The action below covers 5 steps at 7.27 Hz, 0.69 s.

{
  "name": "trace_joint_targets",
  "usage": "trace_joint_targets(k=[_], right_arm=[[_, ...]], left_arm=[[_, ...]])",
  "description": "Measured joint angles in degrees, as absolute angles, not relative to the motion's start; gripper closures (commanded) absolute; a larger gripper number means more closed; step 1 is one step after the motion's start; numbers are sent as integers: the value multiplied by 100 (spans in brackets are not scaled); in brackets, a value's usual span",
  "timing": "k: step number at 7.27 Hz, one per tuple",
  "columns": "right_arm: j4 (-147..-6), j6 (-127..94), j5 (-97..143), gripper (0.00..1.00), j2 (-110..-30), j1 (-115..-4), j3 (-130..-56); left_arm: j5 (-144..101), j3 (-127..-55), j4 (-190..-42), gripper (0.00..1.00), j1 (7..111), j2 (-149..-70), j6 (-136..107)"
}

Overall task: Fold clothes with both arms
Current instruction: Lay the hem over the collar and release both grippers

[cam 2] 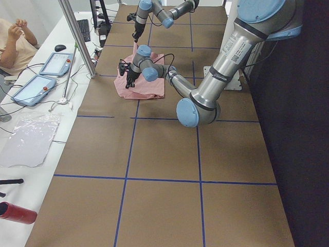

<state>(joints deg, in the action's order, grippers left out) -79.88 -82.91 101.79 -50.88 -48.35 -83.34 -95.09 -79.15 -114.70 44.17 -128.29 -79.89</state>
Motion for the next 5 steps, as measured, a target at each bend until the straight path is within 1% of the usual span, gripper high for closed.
trace_joint_targets(k=[1, 2, 3, 4, 5], right_arm=[[-7442, -8281, 10112, 57, -4933, -4829, -7656], [-7037, -8281, 10044, 1, -4799, -4801, -7125], [-6824, -8307, 9870, 0, -4703, -4703, -6848], [-6706, -8333, 9646, 0, -4695, -4587, -6795], [-6628, -8339, 9544, 0, -4777, -4542, -6929]], left_arm=[[-9438, -7353, -11873, 54, 4419, -12986, -7996], [-9372, -6911, -12204, 35, 4420, -13115, -7999], [-9342, -6739, -12371, 35, 4423, -13172, -7998], [-9340, -6810, -12482, 35, 4430, -13137, -8000], [-9356, -7058, -12590, 35, 4434, -13026, -8003]])
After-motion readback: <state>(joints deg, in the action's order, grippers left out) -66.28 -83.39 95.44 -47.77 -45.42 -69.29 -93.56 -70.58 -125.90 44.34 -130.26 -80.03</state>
